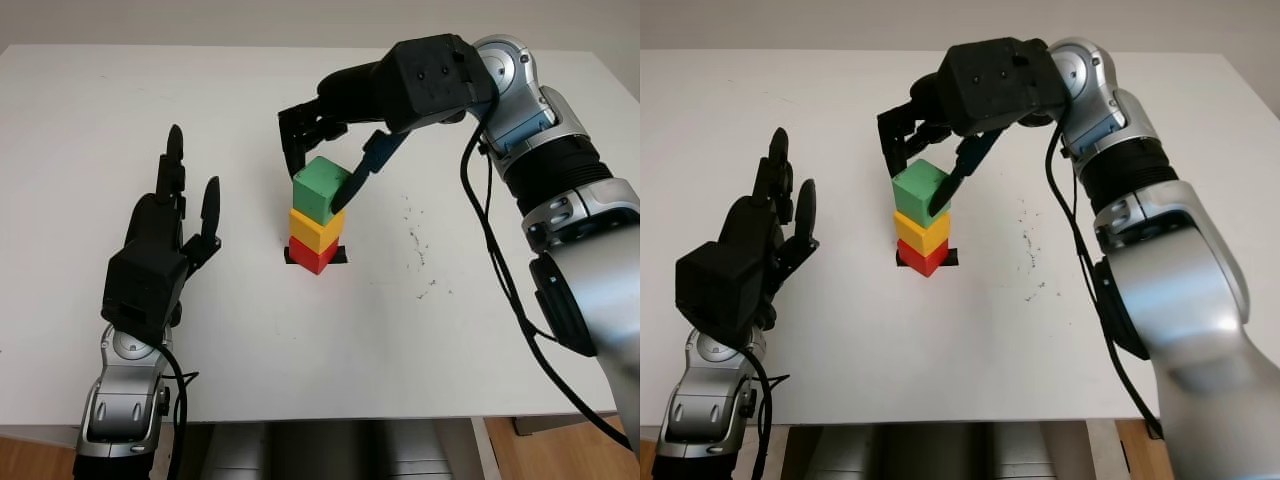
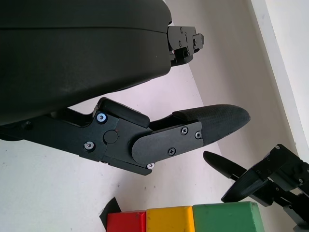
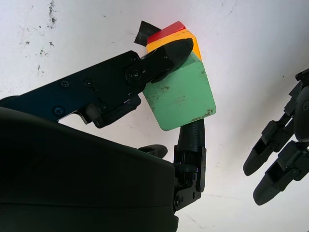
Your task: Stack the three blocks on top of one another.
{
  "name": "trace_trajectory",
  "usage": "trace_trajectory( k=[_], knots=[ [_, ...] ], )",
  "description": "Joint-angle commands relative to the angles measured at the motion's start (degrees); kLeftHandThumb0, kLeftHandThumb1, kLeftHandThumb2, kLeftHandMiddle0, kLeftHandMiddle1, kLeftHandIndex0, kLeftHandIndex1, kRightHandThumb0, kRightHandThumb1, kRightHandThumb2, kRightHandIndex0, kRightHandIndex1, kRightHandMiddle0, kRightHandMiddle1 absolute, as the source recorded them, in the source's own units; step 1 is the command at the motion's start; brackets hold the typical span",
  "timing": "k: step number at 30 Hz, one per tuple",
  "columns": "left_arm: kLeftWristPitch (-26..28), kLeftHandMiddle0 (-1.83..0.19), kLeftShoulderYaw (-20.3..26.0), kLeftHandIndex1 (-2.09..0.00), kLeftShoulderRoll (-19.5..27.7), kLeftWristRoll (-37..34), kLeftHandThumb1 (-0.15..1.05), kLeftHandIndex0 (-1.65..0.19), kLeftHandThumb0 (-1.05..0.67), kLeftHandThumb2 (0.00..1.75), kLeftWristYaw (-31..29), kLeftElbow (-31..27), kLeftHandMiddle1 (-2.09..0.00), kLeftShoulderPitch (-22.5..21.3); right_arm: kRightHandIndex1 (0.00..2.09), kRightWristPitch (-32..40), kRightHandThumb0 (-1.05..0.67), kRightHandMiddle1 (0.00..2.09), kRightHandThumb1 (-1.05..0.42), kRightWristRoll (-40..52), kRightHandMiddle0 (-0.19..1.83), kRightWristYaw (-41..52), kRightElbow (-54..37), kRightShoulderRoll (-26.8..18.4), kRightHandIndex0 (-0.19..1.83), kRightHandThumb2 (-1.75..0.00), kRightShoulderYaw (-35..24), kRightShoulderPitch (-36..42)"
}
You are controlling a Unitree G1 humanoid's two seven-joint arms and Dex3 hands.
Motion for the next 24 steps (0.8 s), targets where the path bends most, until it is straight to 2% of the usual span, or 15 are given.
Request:
trace_trajectory(
  k=[1, 24],
  knots=[
    [-0.37, 0.11, -0.21, -0.06, -0.21, 0.15, 1.05, 0.09, -0.8, 0.7, 0.16, -1.42, -0.05, 0.65, 0.06, -0.4, -0.49, 1.56, -0.95, -0.34, 0.33, -0.29, -0.34, 0.36, 0.34, -0.06, 0.35, 0.34],
    [-1.06, 0.12, -0.27, -0.05, -0.03, -0.49, 1.05, 0.11, -0.79, 0.71, -0.27, -0.72, -0.06, 0.33, 0.05, 0.52, -0.51, 1.58, -0.95, 0.24, 0.36, -0.25, -1.17, 0.22, 0.33, -0.05, 0.06, 0.0]
  ],
)
